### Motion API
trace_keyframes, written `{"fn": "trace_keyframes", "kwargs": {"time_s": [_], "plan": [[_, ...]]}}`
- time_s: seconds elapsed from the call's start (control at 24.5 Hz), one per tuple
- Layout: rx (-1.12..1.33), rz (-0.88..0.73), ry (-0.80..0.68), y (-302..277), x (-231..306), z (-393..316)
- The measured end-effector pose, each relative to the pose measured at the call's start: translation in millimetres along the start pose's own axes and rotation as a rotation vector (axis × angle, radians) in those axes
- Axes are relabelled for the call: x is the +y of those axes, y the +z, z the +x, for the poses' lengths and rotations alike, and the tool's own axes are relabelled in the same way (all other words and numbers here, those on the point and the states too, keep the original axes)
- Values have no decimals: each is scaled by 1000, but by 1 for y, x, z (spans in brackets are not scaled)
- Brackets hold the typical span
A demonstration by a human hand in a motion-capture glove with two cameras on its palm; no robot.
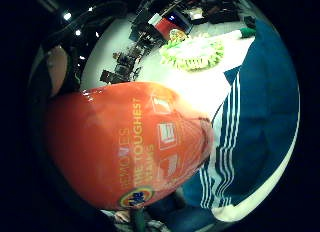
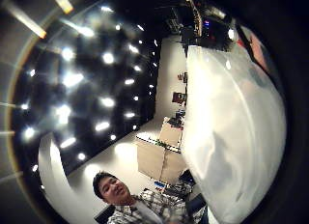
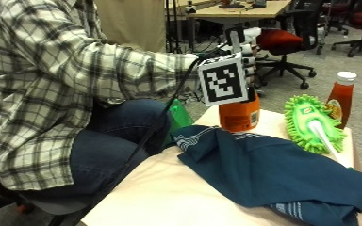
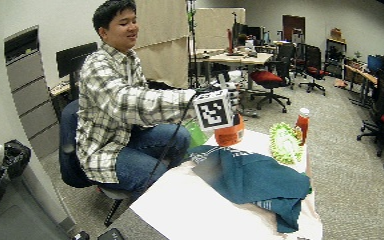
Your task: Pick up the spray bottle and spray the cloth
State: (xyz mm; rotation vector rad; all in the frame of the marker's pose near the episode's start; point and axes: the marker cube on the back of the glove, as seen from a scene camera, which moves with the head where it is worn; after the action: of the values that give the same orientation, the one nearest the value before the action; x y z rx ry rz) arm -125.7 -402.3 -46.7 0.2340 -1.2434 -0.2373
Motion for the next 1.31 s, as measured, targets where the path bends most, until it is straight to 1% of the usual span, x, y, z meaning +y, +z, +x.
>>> {"fn": "trace_keyframes", "kwargs": {"time_s": [0.16,0.29,0.45,0.82,1.02,1.31], "plan": [[46,-24,-12,20,-20,9],[40,-60,0,37,-25,17],[28,-65,27,49,-28,29],[7,-137,51,48,-26,39],[-28,-140,58,41,-18,40],[7,-134,67,30,-2,43]]}}
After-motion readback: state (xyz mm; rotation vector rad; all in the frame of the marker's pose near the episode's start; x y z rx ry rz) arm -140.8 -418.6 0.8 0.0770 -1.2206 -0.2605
